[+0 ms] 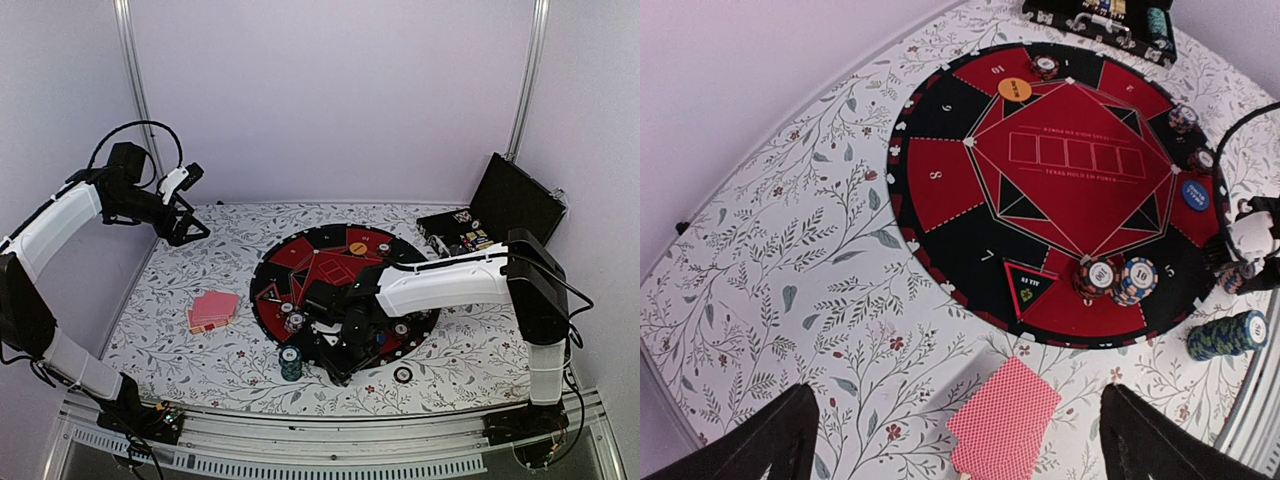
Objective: Distribute texas hold em gaming equipment
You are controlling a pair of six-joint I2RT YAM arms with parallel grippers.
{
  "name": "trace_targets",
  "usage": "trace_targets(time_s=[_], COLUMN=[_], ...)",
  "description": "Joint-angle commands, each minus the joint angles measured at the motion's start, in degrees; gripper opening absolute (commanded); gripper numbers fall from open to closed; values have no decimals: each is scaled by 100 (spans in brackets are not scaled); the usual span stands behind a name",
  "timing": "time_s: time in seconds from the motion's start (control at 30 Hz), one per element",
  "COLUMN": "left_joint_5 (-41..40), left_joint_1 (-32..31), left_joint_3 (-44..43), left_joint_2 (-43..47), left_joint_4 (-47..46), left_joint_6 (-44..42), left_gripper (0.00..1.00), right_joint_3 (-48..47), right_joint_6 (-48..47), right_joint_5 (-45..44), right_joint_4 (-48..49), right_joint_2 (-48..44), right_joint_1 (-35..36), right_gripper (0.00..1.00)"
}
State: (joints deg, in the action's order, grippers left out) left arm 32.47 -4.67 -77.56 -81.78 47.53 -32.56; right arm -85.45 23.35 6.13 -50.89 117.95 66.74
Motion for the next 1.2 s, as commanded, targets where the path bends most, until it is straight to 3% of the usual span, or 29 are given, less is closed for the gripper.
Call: trace_targets(time_s=[0.0, 0.93, 1.17], left_joint_5=[-11, 12, 5], left_joint_1=[-43, -50, -46], left_joint_3=[-76, -93, -80], left_joint_2=[-31, -58, -23], left_joint_4=[56, 53, 55], left_joint_6=[-40, -39, -40], left_gripper=[100, 100, 100], right_joint_3=[-147, -711, -869], right_joint_6=[1, 53, -83], right_joint_5=[-55, -398, -577], right_joint_4=[-28, -601, -696], right_joint_2=[22, -340, -428], right_joint_1=[42, 35, -445], right_gripper=[51, 33, 32])
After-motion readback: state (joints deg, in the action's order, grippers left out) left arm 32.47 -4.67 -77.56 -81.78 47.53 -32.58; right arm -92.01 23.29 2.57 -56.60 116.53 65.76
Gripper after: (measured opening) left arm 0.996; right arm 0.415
